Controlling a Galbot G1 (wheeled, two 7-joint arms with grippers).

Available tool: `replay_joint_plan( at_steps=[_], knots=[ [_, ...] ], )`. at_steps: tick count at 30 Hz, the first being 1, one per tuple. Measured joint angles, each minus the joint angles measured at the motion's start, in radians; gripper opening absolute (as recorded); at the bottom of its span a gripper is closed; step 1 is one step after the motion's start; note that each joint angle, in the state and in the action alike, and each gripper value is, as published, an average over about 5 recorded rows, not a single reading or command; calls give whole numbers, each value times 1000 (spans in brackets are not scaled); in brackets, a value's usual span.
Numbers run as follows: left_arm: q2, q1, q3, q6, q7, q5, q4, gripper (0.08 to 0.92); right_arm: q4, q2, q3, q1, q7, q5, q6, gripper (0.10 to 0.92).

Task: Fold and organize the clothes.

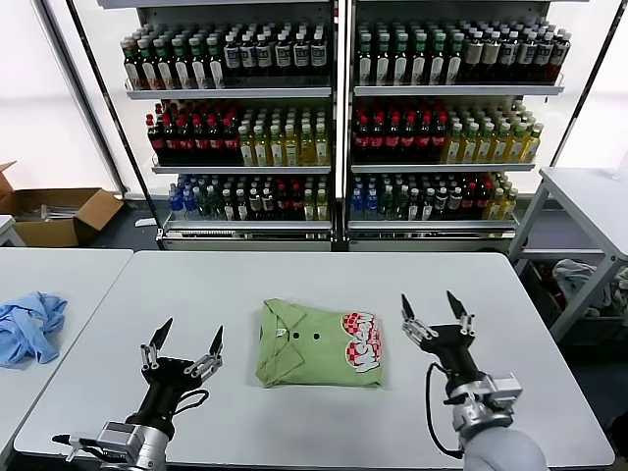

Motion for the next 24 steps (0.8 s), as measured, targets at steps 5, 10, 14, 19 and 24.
replay_joint_plan(
  at_steps=[5,10,14,19,24],
  knots=[
    [33,21,-2,-58,-17,-31,22,823,16,14,89,-168,30,-93,102,823],
    [66,54,-16,-132,-37,-59,42,823,12,30,145,-325,46,-156,222,823],
    [88,87,-29,-188,-54,-84,47,823,-5,37,167,-426,48,-189,312,823],
    [102,128,-44,-236,-73,-110,53,823,-13,37,185,-518,41,-216,405,823],
    [101,167,-45,-273,-86,-122,58,823,-15,38,192,-577,34,-233,471,823]
  ],
)
